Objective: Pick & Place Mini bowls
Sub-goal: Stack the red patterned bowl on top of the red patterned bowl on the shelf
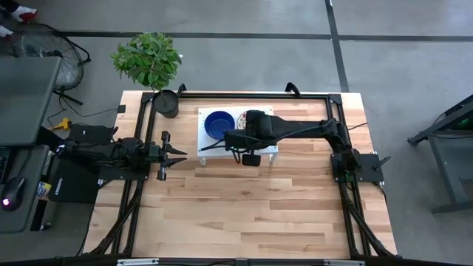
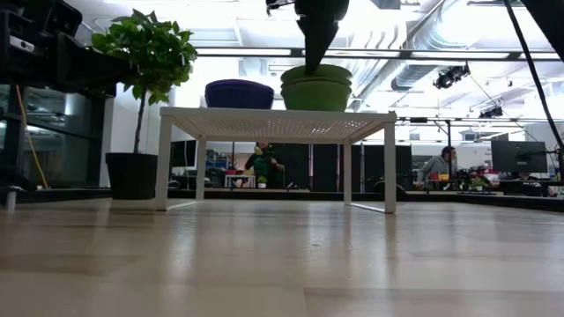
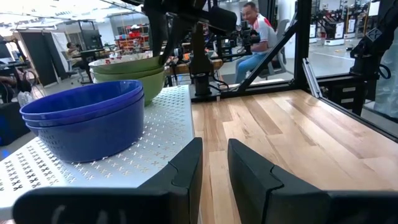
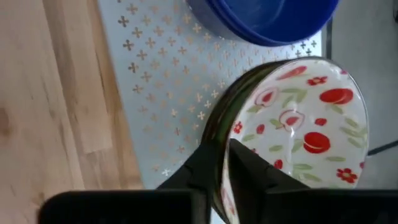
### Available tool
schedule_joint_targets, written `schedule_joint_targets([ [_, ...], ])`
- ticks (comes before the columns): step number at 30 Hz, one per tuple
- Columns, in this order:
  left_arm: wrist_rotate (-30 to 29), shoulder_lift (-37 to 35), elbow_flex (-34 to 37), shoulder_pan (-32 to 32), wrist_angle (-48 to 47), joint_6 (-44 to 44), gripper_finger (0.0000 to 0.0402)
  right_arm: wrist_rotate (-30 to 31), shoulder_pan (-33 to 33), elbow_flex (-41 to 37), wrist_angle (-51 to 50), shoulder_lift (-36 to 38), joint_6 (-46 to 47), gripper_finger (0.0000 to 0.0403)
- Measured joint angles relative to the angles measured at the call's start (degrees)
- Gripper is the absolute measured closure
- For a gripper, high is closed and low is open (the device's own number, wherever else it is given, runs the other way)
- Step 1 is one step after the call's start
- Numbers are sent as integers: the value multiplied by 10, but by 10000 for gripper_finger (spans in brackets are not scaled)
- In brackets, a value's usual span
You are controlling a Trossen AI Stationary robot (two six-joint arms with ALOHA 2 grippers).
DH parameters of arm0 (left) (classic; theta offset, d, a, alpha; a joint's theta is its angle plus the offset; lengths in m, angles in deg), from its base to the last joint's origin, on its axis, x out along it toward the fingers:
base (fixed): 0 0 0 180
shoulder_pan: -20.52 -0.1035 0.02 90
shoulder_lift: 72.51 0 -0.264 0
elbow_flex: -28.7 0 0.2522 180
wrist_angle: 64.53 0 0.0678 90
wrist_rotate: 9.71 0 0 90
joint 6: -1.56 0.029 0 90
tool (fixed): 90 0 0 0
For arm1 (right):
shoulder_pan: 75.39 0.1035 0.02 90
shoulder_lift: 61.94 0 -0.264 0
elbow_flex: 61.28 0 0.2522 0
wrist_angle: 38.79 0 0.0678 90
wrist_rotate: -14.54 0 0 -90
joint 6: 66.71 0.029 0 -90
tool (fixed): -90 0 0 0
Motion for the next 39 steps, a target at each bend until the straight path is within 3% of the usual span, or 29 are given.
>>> schedule_joint_targets([
  [10,0,0,0,0,0,0,330,-46,0,0,7,0,12,273],
  [19,0,0,0,0,0,0,330,-60,0,0,12,32,32,232],
  [23,0,0,0,0,0,0,330,-86,1,0,12,50,49,232],
  [30,0,0,0,0,0,0,330,-79,23,1,14,74,97,254],
  [35,0,0,0,0,0,0,330,-5,49,1,-1,76,135,289],
  [39,0,0,0,0,0,0,330,64,64,1,1,84,184,338],
])
